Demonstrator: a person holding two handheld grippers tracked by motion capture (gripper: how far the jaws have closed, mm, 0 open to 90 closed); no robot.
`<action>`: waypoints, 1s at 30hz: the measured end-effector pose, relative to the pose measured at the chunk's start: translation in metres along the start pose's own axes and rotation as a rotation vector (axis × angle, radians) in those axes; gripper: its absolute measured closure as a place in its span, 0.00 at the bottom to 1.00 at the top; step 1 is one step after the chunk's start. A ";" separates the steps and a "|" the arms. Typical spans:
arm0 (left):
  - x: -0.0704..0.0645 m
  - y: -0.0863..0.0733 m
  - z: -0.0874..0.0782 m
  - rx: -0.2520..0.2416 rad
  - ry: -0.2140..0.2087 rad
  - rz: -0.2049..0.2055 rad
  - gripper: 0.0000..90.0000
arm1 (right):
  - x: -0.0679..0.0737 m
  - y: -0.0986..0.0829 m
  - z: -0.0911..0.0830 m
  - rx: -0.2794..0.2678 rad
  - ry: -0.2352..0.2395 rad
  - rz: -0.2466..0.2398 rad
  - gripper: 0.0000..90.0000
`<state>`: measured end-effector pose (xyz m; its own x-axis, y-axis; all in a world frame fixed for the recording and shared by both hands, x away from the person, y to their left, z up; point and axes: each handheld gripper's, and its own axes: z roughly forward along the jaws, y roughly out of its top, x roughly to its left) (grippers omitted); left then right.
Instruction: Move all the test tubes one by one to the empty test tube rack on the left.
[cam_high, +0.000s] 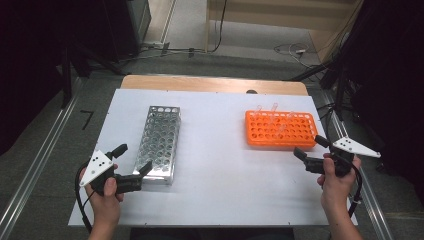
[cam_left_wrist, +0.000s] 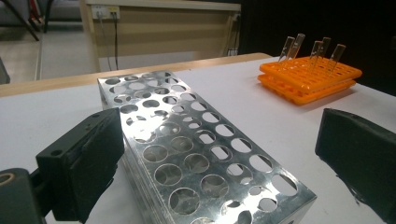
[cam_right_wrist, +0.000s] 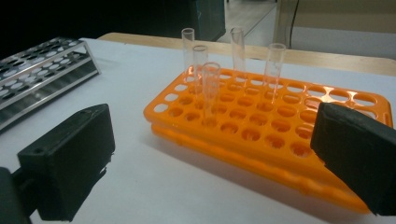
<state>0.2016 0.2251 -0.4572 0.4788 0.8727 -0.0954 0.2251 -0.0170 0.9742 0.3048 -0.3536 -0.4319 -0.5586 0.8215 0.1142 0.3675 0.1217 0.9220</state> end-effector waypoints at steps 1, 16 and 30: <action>0.000 0.001 0.000 -0.003 -0.001 -0.002 0.02 | -0.002 0.002 0.001 -0.004 -0.007 0.004 0.03; -0.002 0.003 0.005 0.007 -0.008 0.003 0.02 | -0.042 0.019 0.038 0.057 -0.072 0.085 0.29; -0.002 0.001 0.005 0.015 -0.016 -0.001 0.02 | -0.046 0.013 0.087 0.155 -0.100 0.090 0.67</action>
<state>0.2051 0.2212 -0.4568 0.4919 0.8649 -0.0997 0.2382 -0.0235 0.9709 0.4000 -0.3418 -0.4573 -0.4441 0.8834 0.1494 0.5270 0.1227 0.8409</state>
